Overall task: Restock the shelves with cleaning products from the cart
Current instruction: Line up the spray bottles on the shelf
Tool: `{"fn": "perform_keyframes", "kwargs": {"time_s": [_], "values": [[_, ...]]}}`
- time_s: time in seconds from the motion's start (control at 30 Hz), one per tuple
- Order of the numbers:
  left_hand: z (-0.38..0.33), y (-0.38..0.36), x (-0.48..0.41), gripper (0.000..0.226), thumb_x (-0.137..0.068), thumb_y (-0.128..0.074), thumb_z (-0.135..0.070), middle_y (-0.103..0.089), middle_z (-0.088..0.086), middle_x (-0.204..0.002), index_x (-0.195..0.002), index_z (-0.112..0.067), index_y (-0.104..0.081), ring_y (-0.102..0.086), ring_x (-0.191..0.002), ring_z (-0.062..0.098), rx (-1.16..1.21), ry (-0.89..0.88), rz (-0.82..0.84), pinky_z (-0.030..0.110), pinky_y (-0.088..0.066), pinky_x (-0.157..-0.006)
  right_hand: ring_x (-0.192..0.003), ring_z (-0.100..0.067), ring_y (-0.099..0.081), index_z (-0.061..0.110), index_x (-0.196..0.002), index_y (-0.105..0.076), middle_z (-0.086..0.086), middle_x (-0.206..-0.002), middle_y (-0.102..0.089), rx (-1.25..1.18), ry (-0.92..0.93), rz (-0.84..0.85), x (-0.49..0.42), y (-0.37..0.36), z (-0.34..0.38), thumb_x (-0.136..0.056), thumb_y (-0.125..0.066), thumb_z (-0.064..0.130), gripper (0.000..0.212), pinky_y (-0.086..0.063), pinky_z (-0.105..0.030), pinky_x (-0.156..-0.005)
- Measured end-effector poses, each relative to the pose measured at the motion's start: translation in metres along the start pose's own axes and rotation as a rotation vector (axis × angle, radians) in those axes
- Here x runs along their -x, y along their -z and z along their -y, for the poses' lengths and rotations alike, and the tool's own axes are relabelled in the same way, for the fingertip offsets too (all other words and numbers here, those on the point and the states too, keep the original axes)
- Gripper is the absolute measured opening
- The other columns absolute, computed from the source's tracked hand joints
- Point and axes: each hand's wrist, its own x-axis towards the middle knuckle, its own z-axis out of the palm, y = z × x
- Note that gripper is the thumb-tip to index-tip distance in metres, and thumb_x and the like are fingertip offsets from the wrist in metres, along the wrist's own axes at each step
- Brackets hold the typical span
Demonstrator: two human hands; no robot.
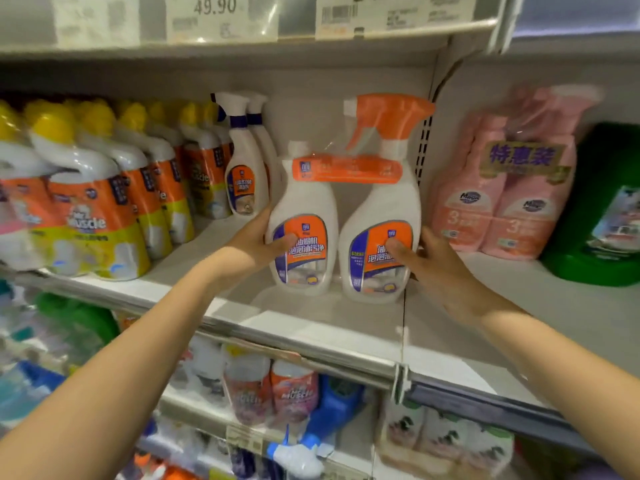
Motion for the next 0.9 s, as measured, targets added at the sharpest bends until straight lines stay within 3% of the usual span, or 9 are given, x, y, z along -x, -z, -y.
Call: {"fn": "perform_keyframes", "kwargs": {"time_s": [0.13,0.23,0.3,0.4,0.5,0.6,0.67,0.73,0.9], "values": [[-0.004,-0.006,0.026,0.063,-0.079,-0.061,-0.042,-0.06,-0.021,-0.114,-0.135,-0.04,-0.033,-0.064,-0.095,-0.006,0.061,0.081,-0.058,0.013,-0.052,-0.071,-0.087,-0.001,-0.064,0.026,-0.116,-0.057,0.01,-0.102,-0.068,0.098,0.014,-0.046,0.026,0.001,0.0,-0.087,-0.065,0.038,0.032,-0.05,-0.017,-0.071],[-0.009,-0.015,0.038,0.055,-0.074,-0.036,-0.073,-0.069,-0.016,-0.109,-0.12,-0.045,-0.049,-0.067,-0.097,0.005,0.2,0.198,-0.119,0.029,-0.054,-0.077,-0.071,0.014,-0.061,0.036,-0.1,-0.056,0.021,-0.091,-0.064,0.095,0.032,-0.045,0.044,0.0,0.001,-0.088,-0.066,0.037,0.016,-0.044,-0.003,-0.055],[-0.012,-0.025,0.04,0.061,-0.077,-0.019,-0.079,-0.073,-0.015,-0.096,-0.11,-0.043,-0.056,-0.069,-0.088,0.006,0.319,0.229,-0.268,0.032,-0.054,-0.074,-0.073,0.012,-0.061,0.037,-0.092,-0.054,0.02,-0.089,-0.064,0.109,0.073,-0.069,0.057,-0.002,0.001,-0.086,-0.066,0.04,0.014,-0.044,-0.005,-0.057],[-0.02,-0.045,0.034,0.065,-0.095,-0.012,-0.064,-0.07,-0.002,-0.086,-0.103,-0.024,-0.062,-0.067,-0.08,0.014,0.301,0.283,-0.644,0.029,-0.053,-0.073,-0.082,-0.004,-0.062,0.031,-0.096,-0.054,0.009,-0.091,-0.065,0.168,0.115,-0.088,0.07,-0.006,0.002,-0.086,-0.065,0.044,0.02,-0.045,-0.016,-0.065],[-0.023,-0.056,0.033,0.059,-0.1,-0.014,-0.056,-0.063,-0.007,-0.07,-0.075,-0.025,-0.058,-0.06,-0.066,0.005,0.198,0.25,-0.834,0.019,-0.045,-0.055,-0.088,-0.013,-0.064,0.022,-0.104,-0.055,0.003,-0.098,-0.067,0.178,0.11,-0.055,0.072,-0.004,0.005,-0.086,-0.064,0.046,0.032,-0.049,-0.02,-0.068],[-0.023,-0.055,0.036,0.054,-0.101,-0.015,-0.052,-0.061,-0.01,-0.067,-0.072,-0.029,-0.054,-0.059,-0.064,0.003,0.19,0.239,-0.829,0.018,-0.044,-0.051,-0.092,-0.017,-0.066,0.023,-0.104,-0.055,0.002,-0.101,-0.069,0.152,0.091,-0.018,0.073,-0.002,0.007,-0.086,-0.064,0.046,0.03,-0.055,-0.033,-0.08],[-0.021,-0.054,0.035,0.053,-0.102,-0.015,-0.05,-0.062,-0.008,-0.07,-0.073,-0.028,-0.053,-0.061,-0.068,0.006,0.208,0.216,-0.818,0.021,-0.049,-0.059,-0.092,-0.015,-0.066,0.024,-0.104,-0.055,0.002,-0.101,-0.069,0.151,0.095,-0.019,0.074,-0.002,0.007,-0.087,-0.064,0.045,0.029,-0.055,-0.033,-0.081],[-0.019,-0.055,0.034,0.053,-0.103,-0.015,-0.048,-0.065,-0.004,-0.076,-0.076,-0.027,-0.055,-0.063,-0.072,0.008,0.226,0.187,-0.811,0.023,-0.052,-0.065,-0.091,-0.011,-0.066,0.025,-0.106,-0.056,0.004,-0.101,-0.069,0.151,0.106,-0.03,0.076,-0.004,0.006,-0.088,-0.063,0.044,0.027,-0.054,-0.027,-0.078],[-0.017,-0.055,0.038,0.054,-0.104,-0.015,-0.045,-0.065,-0.004,-0.072,-0.074,-0.025,-0.055,-0.062,-0.057,-0.001,0.22,0.122,-0.791,0.011,-0.046,-0.048,-0.076,0.013,-0.063,0.029,-0.1,-0.057,0.016,-0.091,-0.066,0.117,0.138,-0.095,0.083,-0.01,0.004,-0.088,-0.062,0.041,0.017,-0.046,-0.004,-0.06]]}}
